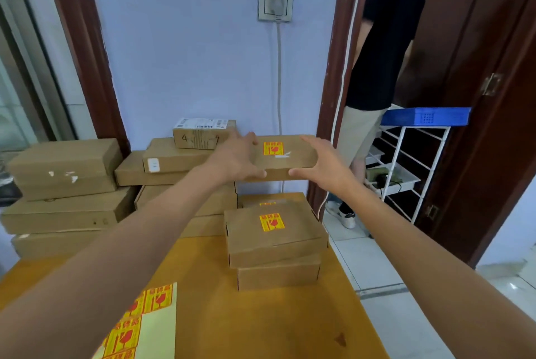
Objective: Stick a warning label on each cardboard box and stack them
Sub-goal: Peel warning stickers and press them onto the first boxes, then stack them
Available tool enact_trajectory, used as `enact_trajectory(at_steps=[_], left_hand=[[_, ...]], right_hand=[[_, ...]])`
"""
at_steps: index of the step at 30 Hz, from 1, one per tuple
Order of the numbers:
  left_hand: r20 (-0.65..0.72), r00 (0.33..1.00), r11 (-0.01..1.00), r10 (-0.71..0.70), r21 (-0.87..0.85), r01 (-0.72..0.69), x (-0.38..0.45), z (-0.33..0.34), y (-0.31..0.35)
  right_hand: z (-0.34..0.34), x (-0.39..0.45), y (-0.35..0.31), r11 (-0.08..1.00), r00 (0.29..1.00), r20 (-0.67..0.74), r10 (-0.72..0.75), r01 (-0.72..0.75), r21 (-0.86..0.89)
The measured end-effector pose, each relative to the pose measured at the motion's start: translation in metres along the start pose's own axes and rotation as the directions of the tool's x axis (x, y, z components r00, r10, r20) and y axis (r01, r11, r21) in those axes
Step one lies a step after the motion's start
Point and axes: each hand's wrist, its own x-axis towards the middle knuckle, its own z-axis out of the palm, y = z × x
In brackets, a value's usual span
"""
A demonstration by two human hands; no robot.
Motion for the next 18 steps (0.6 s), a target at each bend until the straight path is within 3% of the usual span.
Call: enact_trajectory(at_steps=[10,12,15,18], left_hand=[[0.172,0.985,0.972,-0.032,0.233,-0.009,0.052,0.054,-0.003],[0.181,0.983,0.995,-0.031,0.095,0.014,0.055,0.057,-0.004],[0.075,0.996,0.964,0.038,-0.264,-0.017,0.047,0.052,-0.013],[-0.014,0.995,0.915,0.094,-0.393,-0.092,0.025,0.045,-0.023]], right_hand=[[0.059,0.03,0.063,0.993,0.987,0.109,0.12,-0.122,0.009],[0.072,0.033,0.074,0.989,0.98,0.14,0.142,-0.145,0.016],[0.087,0.037,0.089,0.982,0.973,0.17,0.158,-0.172,0.073],[0.097,0.039,0.1,0.974,0.973,0.171,0.154,-0.179,0.142]])
